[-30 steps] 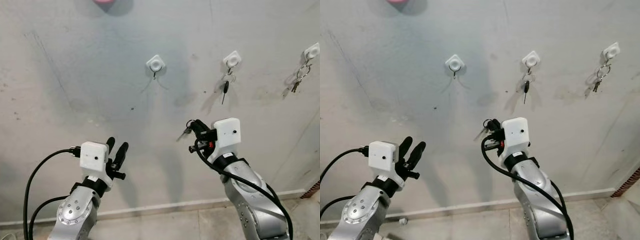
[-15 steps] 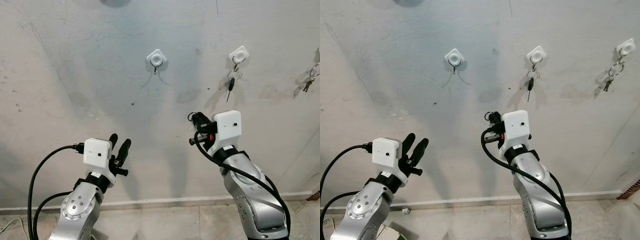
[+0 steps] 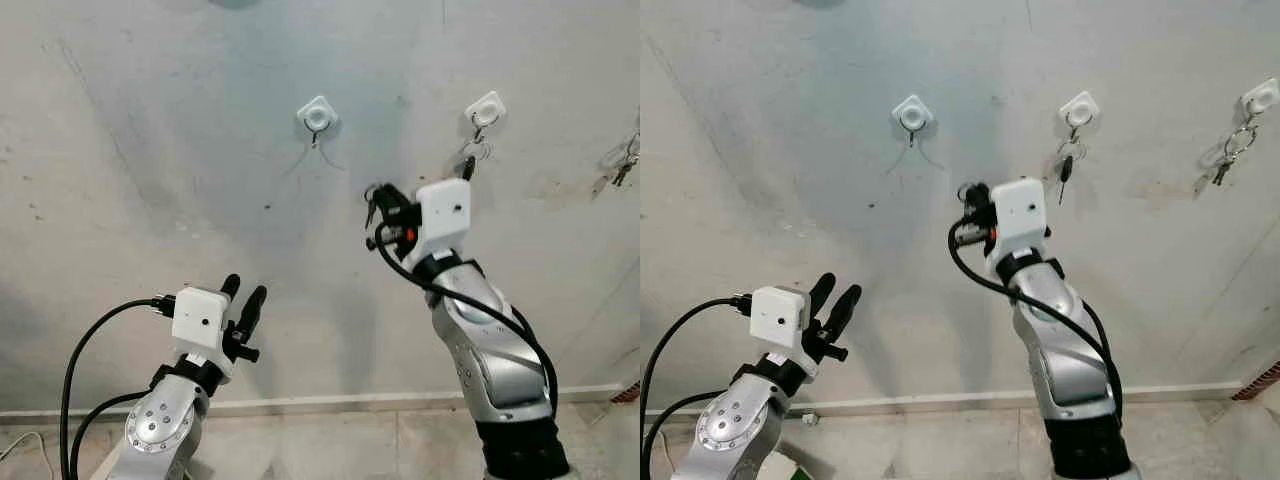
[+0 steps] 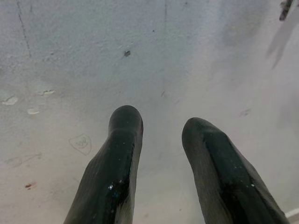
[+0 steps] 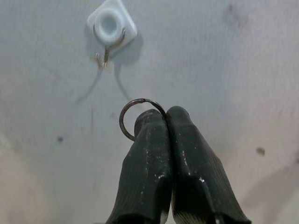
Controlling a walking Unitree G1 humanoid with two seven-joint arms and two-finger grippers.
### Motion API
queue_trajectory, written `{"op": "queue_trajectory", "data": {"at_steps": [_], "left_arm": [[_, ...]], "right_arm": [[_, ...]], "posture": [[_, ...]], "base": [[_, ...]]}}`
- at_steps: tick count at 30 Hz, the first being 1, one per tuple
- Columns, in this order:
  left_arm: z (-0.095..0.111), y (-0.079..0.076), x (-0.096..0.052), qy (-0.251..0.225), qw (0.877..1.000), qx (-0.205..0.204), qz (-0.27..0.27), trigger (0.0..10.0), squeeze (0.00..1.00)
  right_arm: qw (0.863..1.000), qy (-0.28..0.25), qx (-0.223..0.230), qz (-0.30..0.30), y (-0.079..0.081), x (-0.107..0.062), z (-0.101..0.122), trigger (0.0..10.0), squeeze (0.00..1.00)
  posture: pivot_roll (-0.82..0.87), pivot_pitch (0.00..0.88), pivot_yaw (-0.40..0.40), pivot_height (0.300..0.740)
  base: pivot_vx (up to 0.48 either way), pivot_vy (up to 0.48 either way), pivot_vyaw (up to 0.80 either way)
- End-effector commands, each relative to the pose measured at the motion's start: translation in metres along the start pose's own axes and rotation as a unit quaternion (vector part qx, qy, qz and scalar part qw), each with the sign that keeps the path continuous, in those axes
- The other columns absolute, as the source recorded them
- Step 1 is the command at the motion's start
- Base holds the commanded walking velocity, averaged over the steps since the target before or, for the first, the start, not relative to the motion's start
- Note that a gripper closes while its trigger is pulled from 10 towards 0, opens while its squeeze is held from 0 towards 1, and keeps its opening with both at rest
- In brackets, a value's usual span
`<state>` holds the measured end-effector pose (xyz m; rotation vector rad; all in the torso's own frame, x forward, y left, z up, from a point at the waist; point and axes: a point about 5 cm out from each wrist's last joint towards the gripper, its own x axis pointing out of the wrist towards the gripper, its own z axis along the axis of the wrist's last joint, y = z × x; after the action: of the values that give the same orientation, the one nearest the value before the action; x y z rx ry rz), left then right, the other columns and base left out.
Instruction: Hang keys on a hook
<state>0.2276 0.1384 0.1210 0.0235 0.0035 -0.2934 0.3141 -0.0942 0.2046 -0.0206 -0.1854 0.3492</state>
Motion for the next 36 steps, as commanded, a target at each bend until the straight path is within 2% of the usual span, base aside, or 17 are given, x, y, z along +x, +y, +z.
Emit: {"op": "queue_trajectory", "data": {"at_steps": [1,12,21,29,36], "left_arm": [[0.005,0.000,0.000,-0.012,1.000,0.007,0.003,10.0,0.00],[0.017,-0.005,0.007,-0.047,0.999,0.000,-0.015,10.0,0.00],[0.015,-0.007,0.005,-0.042,0.999,0.000,-0.018,10.0,0.00],[0.015,-0.008,0.006,-0.041,0.999,0.000,-0.021,10.0,0.00],[0.014,-0.008,0.006,-0.041,0.999,-0.001,-0.021,10.0,0.00]], "right_arm": [[1.000,-0.015,0.009,0.002,0.003,0.007,0.005,10.0,0.00],[0.998,-0.034,0.031,0.031,0.020,0.027,0.010,10.0,0.00],[0.997,-0.035,0.054,0.046,0.031,0.036,0.008,10.0,0.00],[0.996,-0.062,0.055,0.039,0.033,0.047,0.019,10.0,0.00],[0.996,-0.063,0.052,0.040,0.035,0.049,0.019,10.0,0.00]], "posture": [[0.03,0.000,0.045,0.740],[0.04,0.000,0.047,0.740],[0.04,0.000,0.046,0.740],[0.05,0.000,0.046,0.740],[0.05,0.000,0.044,0.740]], "base": [[0.000,0.000,0.00],[0.000,0.000,0.00],[0.000,0.000,0.00],[0.000,0.000,0.00],[0.000,0.000,0.00]]}}
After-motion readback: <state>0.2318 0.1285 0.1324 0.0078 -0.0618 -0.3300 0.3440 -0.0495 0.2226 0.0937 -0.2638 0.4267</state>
